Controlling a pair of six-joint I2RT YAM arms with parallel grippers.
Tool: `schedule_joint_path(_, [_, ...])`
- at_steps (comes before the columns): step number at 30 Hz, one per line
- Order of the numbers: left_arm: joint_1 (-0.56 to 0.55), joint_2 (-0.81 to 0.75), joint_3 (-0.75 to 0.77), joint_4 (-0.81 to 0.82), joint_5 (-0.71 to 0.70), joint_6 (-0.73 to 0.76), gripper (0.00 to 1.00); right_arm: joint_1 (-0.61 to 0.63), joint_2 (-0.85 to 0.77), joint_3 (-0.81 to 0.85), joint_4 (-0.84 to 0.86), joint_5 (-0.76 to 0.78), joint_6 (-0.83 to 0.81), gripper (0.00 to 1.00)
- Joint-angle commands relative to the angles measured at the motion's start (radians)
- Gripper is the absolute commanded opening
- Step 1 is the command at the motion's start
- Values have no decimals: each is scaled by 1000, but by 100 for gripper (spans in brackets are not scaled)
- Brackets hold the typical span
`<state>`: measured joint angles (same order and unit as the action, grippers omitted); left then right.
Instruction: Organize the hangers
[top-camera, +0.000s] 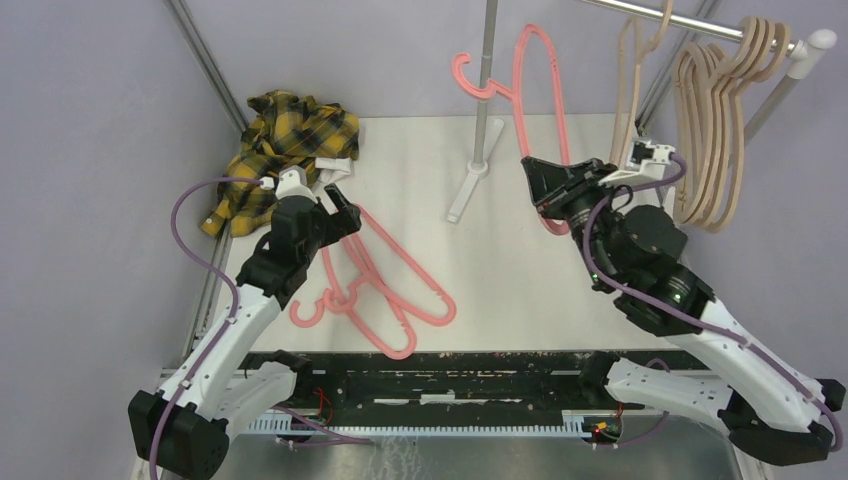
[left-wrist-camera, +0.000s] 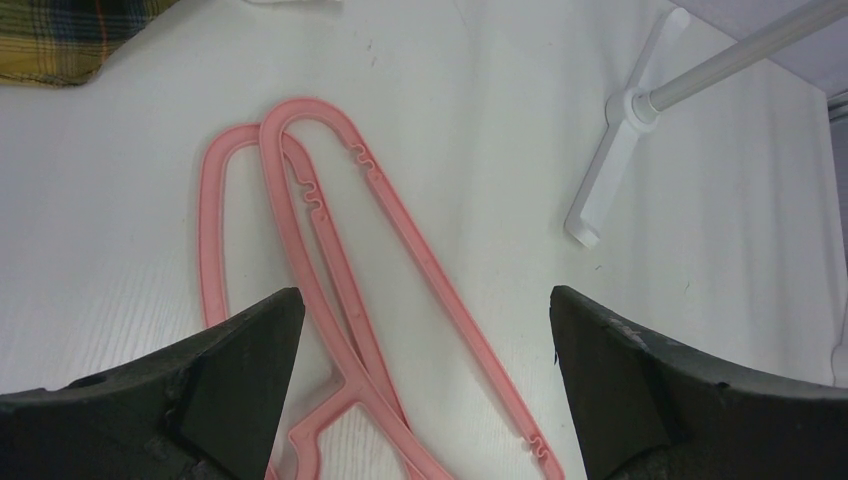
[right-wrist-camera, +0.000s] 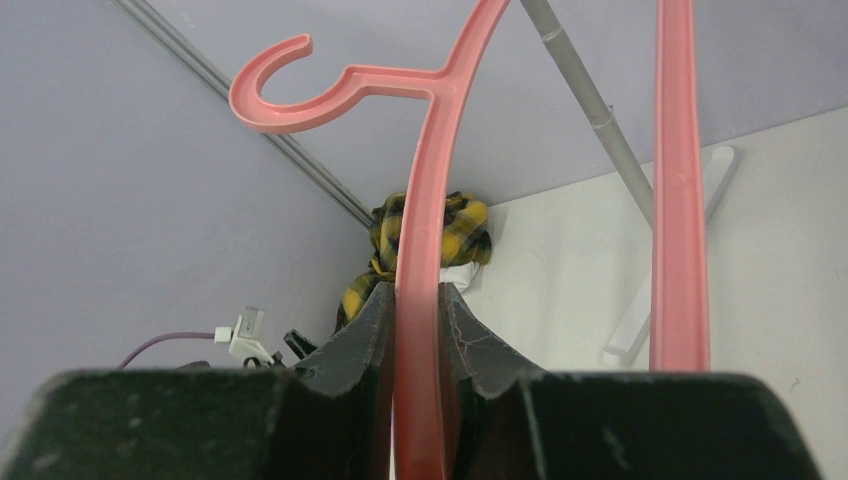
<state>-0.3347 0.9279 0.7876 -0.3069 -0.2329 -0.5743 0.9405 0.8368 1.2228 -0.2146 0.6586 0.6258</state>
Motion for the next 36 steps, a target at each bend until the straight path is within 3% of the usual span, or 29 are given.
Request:
schedule_joint_path(1, [6, -26, 22, 18, 32, 25, 99, 4, 57, 48, 196, 66, -25, 1])
schedule_joint_path(15, [5, -8, 19, 17, 46, 76, 99, -10, 160, -30, 646, 260, -176, 1])
schedule_joint_path(24, [5, -11, 7, 12, 45, 99, 99, -133, 224, -106, 769, 272, -48, 1])
schedule_joint_path(36, [5, 25, 8, 20, 48, 112, 99, -339, 292, -120, 748, 180, 210, 1])
